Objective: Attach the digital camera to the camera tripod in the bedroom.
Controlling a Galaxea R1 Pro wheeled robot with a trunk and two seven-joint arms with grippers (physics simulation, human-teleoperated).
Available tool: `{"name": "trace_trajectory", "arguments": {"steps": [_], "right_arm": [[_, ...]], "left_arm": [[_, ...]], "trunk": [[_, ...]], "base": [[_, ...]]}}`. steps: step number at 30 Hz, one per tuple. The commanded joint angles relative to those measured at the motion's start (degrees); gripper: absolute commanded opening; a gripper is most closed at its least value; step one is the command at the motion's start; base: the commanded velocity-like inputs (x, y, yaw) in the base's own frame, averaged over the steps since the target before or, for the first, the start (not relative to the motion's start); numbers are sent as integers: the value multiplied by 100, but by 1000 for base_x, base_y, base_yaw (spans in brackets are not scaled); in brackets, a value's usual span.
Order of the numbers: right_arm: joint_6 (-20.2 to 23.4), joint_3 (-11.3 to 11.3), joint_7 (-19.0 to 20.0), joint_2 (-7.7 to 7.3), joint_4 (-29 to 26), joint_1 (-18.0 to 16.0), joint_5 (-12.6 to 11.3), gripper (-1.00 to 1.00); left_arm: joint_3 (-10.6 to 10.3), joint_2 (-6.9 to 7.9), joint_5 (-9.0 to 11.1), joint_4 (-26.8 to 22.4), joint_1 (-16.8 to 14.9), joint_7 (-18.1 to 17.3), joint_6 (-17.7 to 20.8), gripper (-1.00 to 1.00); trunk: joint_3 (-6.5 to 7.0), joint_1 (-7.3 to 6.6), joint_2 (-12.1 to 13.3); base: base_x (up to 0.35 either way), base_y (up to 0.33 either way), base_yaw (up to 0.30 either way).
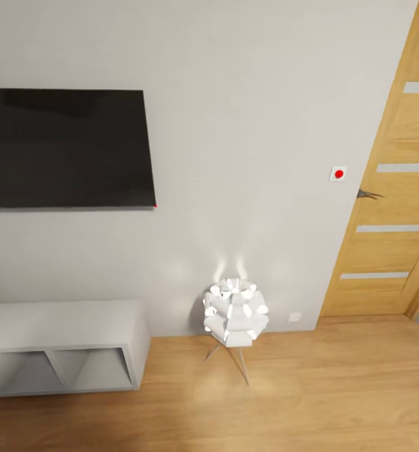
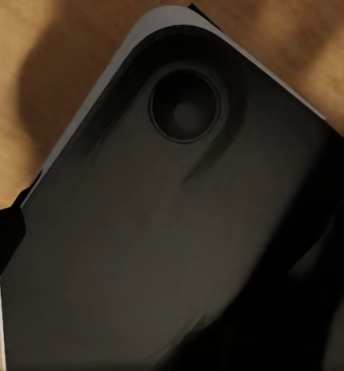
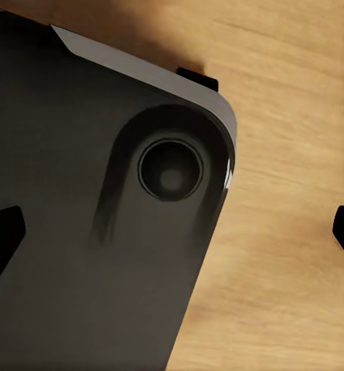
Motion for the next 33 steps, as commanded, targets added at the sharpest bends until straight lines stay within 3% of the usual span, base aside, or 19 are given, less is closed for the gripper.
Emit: {"name": "trace_trajectory", "arguments": {"steps": [1,21,33], "right_arm": [[-11,-1,3,-1,-3,0,28,100],[-20,-42,-39,19,1,0,-4,100],[10,-45,-40,34,5,0,-8,100]], "left_arm": [[37,-2,-11,-4,1,-2,-8,100],[37,-2,-11,-6,1,-2,-8,100],[37,-9,-11,-7,1,-2,-10,100]], "trunk": [[-4,3,-2],[-4,3,-2],[-4,3,-2]], "base": [[323,0,0],[323,0,-1],[245,6,-222]]}}
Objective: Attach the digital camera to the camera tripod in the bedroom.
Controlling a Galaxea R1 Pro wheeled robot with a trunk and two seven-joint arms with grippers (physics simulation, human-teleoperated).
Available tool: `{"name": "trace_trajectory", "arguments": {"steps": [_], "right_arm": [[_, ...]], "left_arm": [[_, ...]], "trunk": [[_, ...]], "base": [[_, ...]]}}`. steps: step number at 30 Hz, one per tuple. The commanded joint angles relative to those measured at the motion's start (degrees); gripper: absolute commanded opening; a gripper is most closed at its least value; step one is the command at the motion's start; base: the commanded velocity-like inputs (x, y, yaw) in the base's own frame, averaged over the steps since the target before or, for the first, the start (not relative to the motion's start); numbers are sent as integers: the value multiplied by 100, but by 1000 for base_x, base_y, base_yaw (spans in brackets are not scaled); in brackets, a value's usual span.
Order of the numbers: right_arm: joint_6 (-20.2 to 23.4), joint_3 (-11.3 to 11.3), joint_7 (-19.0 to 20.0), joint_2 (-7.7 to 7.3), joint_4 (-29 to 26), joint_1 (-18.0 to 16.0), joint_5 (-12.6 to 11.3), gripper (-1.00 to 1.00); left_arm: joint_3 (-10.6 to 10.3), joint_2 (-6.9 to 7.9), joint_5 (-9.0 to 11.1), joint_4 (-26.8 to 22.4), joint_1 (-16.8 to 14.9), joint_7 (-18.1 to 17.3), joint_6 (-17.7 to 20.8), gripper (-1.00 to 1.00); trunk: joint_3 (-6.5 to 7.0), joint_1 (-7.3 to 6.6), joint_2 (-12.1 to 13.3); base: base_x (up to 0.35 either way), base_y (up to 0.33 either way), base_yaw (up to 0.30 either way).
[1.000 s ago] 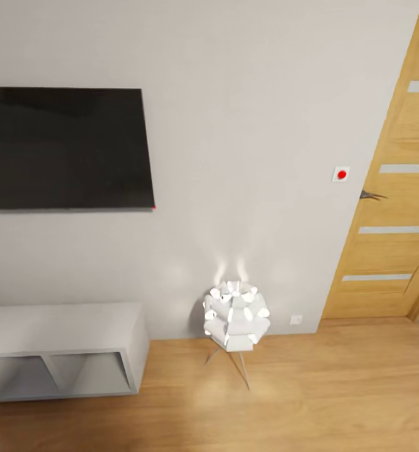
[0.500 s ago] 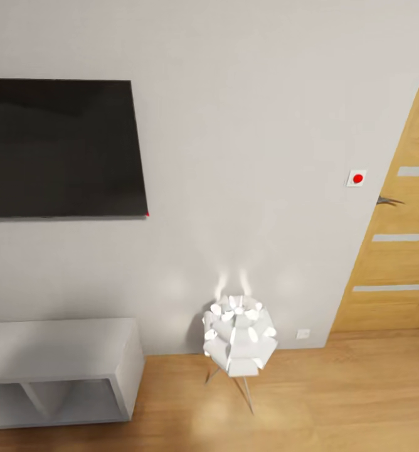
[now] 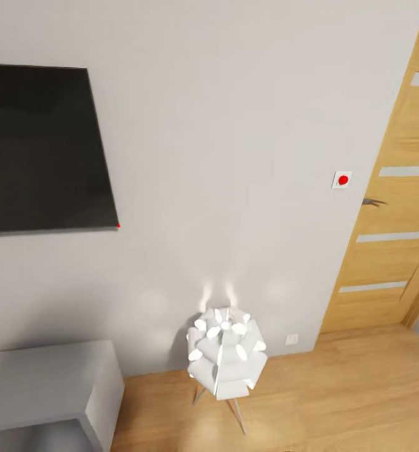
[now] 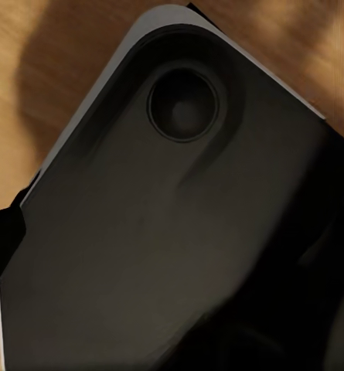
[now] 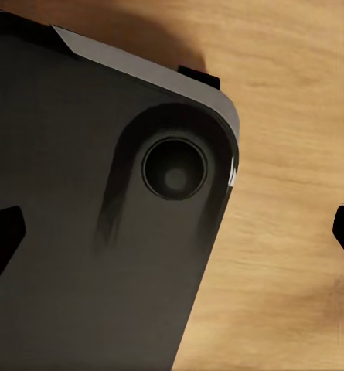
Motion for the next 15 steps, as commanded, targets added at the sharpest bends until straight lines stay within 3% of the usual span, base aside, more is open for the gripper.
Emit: {"name": "trace_trajectory", "arguments": {"steps": [1,15], "right_arm": [[-11,-5,-1,-1,-4,0,33,100],[-12,-13,-3,-10,-3,0,24,100]], "left_arm": [[45,-2,-17,-4,1,-3,-11,100],[49,2,-8,0,1,9,-18,100]], "trunk": [[-4,1,-2],[-4,1,-2]], "base": [[52,4,-286],[10,1,-290]]}}
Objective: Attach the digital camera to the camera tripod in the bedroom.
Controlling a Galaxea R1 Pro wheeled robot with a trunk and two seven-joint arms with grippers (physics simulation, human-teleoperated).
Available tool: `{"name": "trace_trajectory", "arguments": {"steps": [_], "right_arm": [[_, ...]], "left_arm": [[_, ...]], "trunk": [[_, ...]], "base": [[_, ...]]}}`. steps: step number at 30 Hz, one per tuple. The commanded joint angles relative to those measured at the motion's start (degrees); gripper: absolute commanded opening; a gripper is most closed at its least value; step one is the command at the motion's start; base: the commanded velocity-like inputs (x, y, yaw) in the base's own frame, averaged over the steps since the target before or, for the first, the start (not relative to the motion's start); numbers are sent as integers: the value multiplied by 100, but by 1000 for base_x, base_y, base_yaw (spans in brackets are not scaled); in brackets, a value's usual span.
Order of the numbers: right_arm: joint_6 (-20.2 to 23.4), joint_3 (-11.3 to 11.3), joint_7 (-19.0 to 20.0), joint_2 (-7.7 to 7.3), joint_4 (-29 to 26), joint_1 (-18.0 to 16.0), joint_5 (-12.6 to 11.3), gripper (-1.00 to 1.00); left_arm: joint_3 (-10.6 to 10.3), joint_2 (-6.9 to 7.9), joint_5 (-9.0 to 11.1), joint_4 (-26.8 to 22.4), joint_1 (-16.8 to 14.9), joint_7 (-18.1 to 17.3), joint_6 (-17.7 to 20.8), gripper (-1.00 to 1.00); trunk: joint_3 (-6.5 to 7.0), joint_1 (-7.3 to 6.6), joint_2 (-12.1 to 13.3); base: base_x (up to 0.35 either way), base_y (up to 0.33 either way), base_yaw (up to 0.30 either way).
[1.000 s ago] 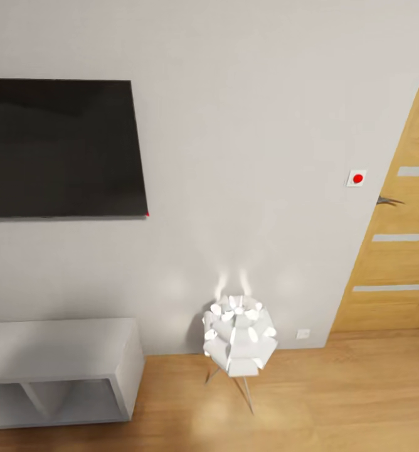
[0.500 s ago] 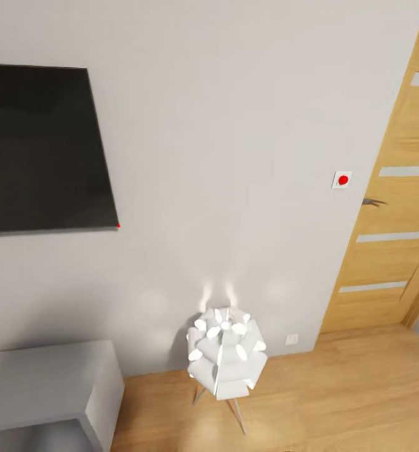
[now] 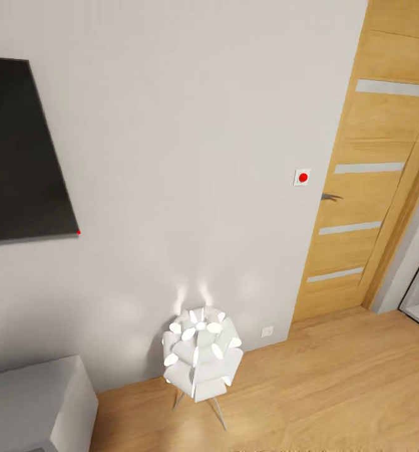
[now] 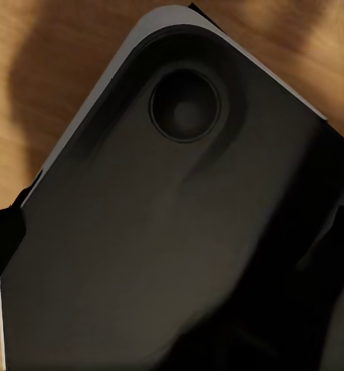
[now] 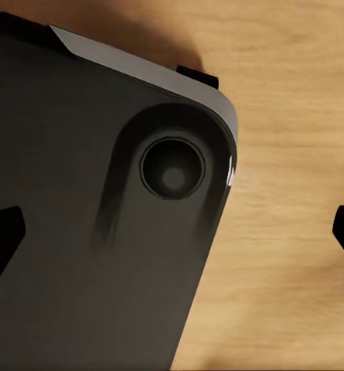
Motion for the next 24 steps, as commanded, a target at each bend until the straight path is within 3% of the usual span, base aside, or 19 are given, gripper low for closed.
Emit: {"name": "trace_trajectory", "arguments": {"steps": [1,21,24], "right_arm": [[-10,-5,-3,-1,-4,0,28,100],[-10,-4,-8,-3,-4,0,31,100],[-10,-5,-7,-1,-4,0,32,100]], "left_arm": [[45,4,-14,-1,1,2,-11,100],[31,-40,-19,-10,1,-12,-7,100],[2,-123,-172,-9,1,-8,-2,100]], "trunk": [[-4,0,-2],[-4,0,-2],[-4,0,-2]], "base": [[0,0,-292],[15,0,-292],[242,0,-292]]}}
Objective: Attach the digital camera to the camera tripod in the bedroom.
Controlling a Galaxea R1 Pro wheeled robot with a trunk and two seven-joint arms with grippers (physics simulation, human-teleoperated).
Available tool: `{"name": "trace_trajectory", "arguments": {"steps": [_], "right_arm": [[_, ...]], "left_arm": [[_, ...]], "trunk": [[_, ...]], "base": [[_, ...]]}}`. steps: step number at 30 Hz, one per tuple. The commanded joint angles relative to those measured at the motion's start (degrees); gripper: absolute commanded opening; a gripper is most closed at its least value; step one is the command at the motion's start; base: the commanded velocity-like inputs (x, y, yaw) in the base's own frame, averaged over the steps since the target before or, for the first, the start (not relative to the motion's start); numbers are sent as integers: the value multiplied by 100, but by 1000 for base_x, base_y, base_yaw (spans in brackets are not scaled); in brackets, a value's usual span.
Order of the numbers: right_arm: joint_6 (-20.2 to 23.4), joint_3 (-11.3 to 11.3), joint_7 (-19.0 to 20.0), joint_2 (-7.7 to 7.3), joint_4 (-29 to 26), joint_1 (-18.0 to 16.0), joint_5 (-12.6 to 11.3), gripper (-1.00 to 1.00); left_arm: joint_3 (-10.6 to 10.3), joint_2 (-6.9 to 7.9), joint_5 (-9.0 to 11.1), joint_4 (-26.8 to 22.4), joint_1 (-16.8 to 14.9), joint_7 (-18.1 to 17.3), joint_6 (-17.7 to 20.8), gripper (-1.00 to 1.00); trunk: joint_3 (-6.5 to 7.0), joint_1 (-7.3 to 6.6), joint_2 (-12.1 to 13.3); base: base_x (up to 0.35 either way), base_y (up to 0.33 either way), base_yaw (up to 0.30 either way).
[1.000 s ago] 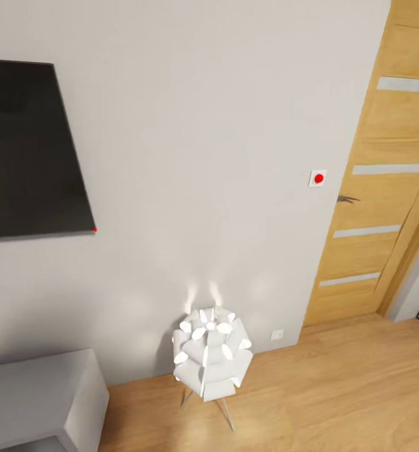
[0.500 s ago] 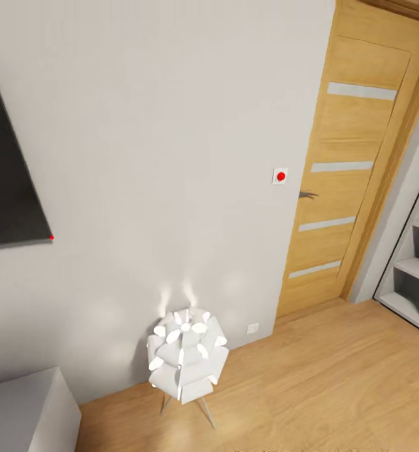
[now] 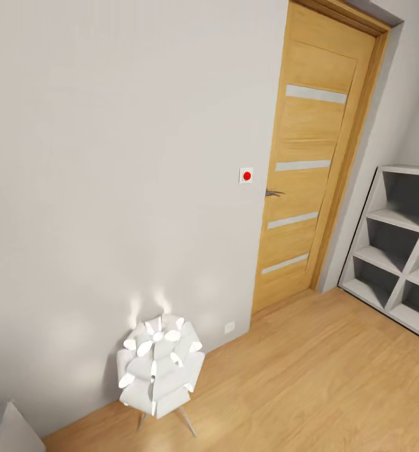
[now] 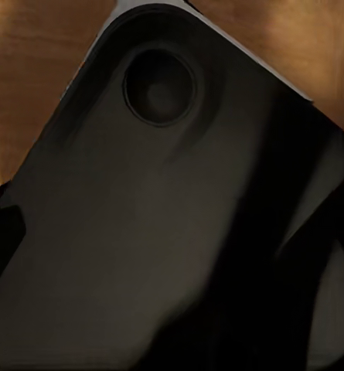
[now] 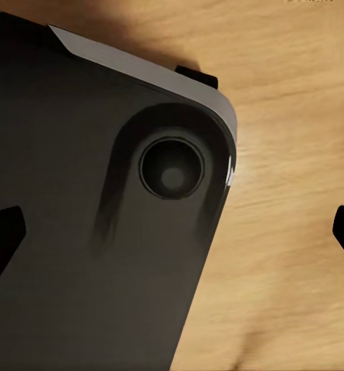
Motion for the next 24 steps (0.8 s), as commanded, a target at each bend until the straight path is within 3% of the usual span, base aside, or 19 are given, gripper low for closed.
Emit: {"name": "trace_trajectory", "arguments": {"steps": [1,8,24], "right_arm": [[-10,-5,0,0,-4,0,34,100],[-13,-5,1,0,-4,0,36,100],[-19,-6,-2,0,-4,0,34,100]], "left_arm": [[33,-21,-142,-4,1,1,-8,100],[20,-52,-649,3,1,10,-11,100],[26,-56,-694,3,1,20,-12,100]], "trunk": [[-4,3,-2],[-4,3,-2],[-4,3,-2]], "base": [[290,0,-292],[311,0,-292],[323,0,-291]]}}
